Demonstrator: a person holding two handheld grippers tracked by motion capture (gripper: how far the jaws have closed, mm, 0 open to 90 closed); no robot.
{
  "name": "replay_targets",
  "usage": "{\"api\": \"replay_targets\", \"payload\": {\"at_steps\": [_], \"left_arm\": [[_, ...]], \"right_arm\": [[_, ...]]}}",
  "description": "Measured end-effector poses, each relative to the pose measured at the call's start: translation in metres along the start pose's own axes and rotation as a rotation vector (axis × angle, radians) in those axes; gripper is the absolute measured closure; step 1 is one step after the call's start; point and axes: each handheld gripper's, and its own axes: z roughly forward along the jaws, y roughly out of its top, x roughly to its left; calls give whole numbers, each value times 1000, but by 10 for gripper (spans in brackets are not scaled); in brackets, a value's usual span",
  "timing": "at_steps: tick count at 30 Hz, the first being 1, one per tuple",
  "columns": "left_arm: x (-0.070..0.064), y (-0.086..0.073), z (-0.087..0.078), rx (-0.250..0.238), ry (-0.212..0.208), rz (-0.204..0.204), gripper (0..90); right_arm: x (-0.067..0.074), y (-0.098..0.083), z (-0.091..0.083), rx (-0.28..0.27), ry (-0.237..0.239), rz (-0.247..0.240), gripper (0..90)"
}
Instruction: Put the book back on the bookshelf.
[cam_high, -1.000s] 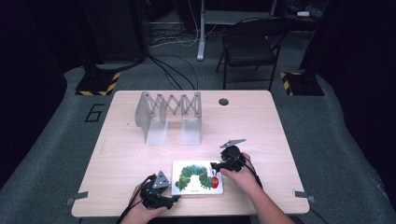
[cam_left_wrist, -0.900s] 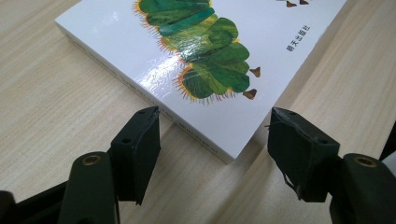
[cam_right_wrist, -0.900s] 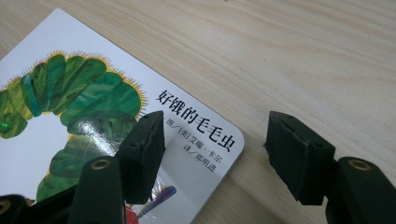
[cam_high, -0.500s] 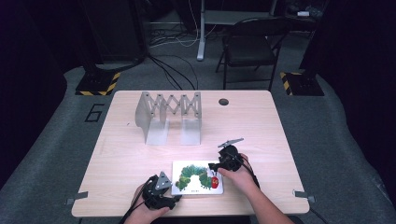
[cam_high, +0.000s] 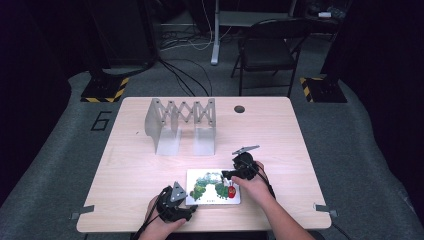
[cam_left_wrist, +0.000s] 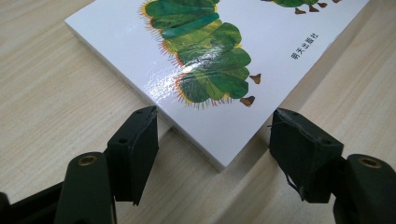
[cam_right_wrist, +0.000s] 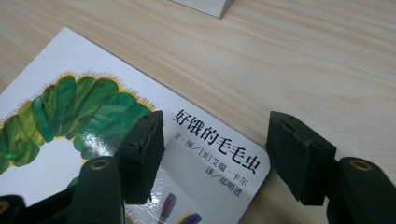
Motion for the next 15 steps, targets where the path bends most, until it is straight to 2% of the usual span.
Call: {"api": "replay_targets", "payload": {"at_steps": [1,4,6,7,10,12,15], "left_arm": [[0,0,1,-11,12,-1,328],[0,0,1,-7,7,4,328],[0,0,1,-10,9,5,327],[1,-1,1,-11,6,16,327],[1,-1,1,-12,-4,22,322],[2,-1,0,-3,-11,29,321],[2,-2,1,-16,-10,22,317]], "right_arm": [[-1,0,0,-2,-2,-1,358],[-1,-1,-1,3,5,11,360],[-2,-2,0,1,2,-8,355],[1,-2,-1,5,0,8,353],[1,-2,-1,3,-9,2,354],[1,-2,-2,10,-7,16,358],[-2,-3,-2,17,-2,28,362]]}}
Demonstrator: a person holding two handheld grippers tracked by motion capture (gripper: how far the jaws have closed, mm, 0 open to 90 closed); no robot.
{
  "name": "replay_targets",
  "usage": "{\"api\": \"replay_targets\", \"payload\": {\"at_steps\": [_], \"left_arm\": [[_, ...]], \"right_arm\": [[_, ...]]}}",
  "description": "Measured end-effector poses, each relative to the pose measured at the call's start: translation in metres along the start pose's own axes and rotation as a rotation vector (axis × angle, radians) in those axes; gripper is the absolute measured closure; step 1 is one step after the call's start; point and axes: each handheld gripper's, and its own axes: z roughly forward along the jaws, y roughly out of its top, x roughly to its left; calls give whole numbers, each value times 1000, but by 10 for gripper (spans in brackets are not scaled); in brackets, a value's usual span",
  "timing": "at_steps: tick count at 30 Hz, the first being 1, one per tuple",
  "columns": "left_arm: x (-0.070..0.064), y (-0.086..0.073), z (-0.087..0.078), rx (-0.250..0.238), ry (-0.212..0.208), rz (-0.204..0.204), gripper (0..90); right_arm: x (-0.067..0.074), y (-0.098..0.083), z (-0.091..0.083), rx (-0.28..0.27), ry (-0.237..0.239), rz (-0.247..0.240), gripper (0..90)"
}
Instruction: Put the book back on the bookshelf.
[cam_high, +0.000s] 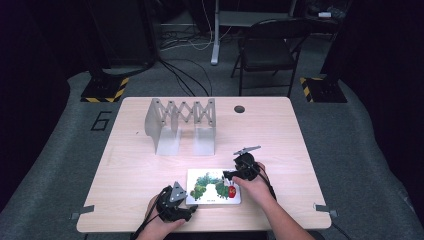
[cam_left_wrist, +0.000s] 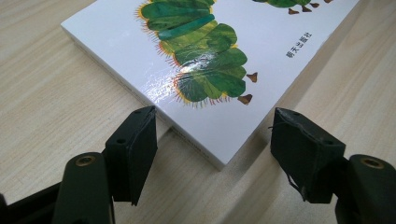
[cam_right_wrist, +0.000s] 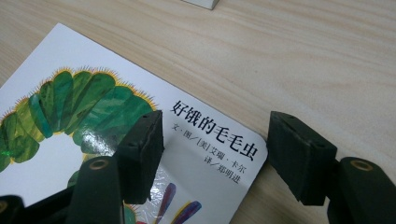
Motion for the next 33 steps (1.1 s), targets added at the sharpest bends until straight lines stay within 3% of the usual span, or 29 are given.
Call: {"api": "replay_targets", "payload": {"at_steps": [14,24,33], "left_arm": [[-1,-1,0,-2,10,10,309],[-3,-1,1,-5,4,8,278],[-3,-1,1,-6,4,9,273]], "right_arm": [[-4,0,0,13,19,42,368],[-7,1,-1,12,34,108,387],[-6,2,-6,-4,34,113,401]]}}
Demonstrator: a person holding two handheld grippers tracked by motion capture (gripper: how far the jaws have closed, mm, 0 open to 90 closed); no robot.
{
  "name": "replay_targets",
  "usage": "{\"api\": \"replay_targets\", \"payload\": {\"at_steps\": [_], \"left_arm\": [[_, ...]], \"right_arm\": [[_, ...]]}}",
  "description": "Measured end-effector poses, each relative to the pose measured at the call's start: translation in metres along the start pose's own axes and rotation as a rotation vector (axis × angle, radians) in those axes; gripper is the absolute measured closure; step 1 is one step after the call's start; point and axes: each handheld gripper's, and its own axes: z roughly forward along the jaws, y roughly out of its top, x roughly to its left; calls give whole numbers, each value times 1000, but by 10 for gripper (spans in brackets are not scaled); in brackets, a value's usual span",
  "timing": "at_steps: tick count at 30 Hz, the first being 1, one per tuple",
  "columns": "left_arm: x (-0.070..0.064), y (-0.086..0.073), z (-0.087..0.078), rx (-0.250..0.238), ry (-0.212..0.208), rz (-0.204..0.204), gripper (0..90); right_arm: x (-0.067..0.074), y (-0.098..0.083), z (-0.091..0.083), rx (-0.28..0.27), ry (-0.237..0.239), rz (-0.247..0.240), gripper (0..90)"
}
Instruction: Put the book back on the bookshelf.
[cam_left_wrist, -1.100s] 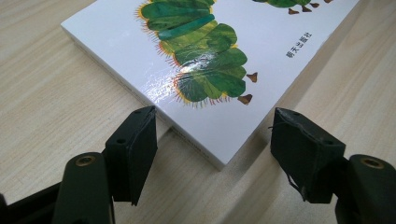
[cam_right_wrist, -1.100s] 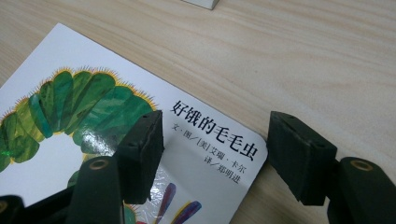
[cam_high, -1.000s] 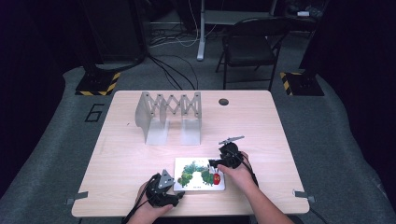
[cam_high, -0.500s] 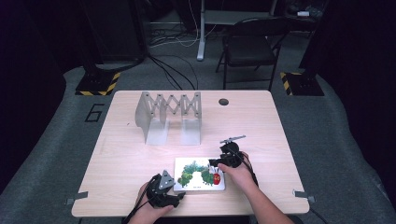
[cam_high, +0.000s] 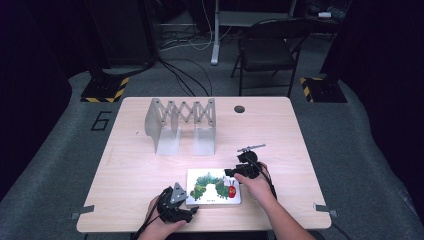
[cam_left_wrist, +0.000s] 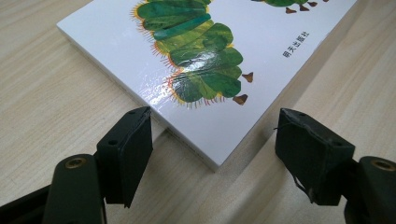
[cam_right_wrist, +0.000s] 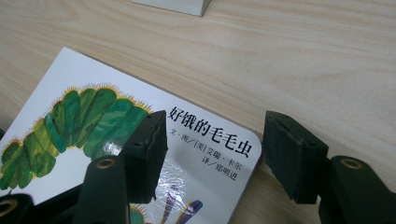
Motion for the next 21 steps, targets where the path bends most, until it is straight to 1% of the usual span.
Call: {"api": "replay_targets", "payload": {"at_steps": [2,4,5,7,11,12,13,14,17,19,21], "left_arm": [[0,0,1,-4,8,4,262],[-1,0,1,0,7,0,259],[-2,0,0,2,10,-8,258],[-1,0,0,5,10,-2,259],[-1,0,0,4,11,2,259],[-2,-1,1,-4,8,-6,258],[-2,-1,1,-4,8,-6,258],[-2,-1,1,-3,9,-7,258],[-2,-1,1,-5,10,-11,259],[-2,-1,1,-7,10,-13,259],[-3,-1,1,-11,8,-18,256]], "right_arm": [[0,0,0,-3,2,4,402],[-1,0,0,5,7,14,404],[-2,0,1,7,8,11,406],[-2,0,1,7,8,12,409],[0,-2,1,10,-4,-13,396],[0,-3,2,16,-19,-28,388],[0,-3,2,16,-19,-28,388],[1,-4,3,22,-11,-19,384],[3,-3,2,16,-18,-10,385],[1,-2,2,11,-10,-3,390],[-1,-2,1,9,2,18,397]]}}
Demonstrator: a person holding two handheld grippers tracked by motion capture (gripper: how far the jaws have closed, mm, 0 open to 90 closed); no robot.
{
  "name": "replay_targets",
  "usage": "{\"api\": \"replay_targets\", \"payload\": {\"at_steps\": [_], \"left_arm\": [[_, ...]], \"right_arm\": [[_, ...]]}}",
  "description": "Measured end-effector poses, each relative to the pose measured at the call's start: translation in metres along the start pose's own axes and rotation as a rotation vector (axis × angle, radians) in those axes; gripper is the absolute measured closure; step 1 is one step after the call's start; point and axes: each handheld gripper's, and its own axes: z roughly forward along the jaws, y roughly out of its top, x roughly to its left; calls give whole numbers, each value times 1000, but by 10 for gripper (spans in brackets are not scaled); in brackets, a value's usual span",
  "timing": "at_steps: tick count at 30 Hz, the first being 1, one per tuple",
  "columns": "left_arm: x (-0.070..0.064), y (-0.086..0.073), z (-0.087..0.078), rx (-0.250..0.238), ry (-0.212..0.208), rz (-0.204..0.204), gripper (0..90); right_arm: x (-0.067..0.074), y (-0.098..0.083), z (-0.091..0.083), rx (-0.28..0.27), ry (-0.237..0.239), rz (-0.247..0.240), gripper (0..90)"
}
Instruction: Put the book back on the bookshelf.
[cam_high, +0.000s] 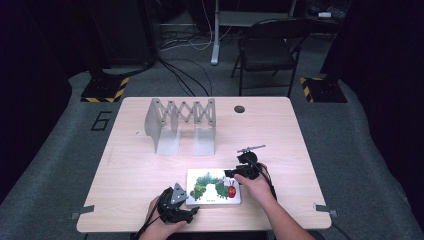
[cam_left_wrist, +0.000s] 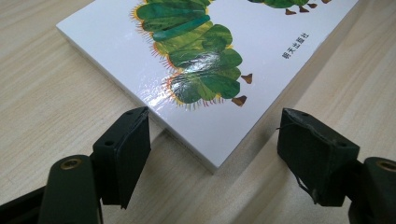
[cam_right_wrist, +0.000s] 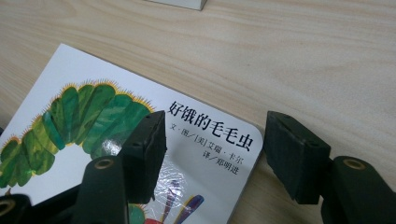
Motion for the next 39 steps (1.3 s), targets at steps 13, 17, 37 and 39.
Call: {"api": "replay_targets", "payload": {"at_steps": [13,17,37,39], "left_arm": [[0,0,0,3,-1,5,235],[0,0,0,3,1,4,232],[-2,1,1,7,28,-1,199],[-3,1,2,7,33,-6,197]], "right_arm": [[0,1,-7,-25,12,11,424],[1,2,-9,-27,14,18,428],[7,5,-22,-59,25,-2,432],[7,5,-23,-63,25,-6,432]]}}
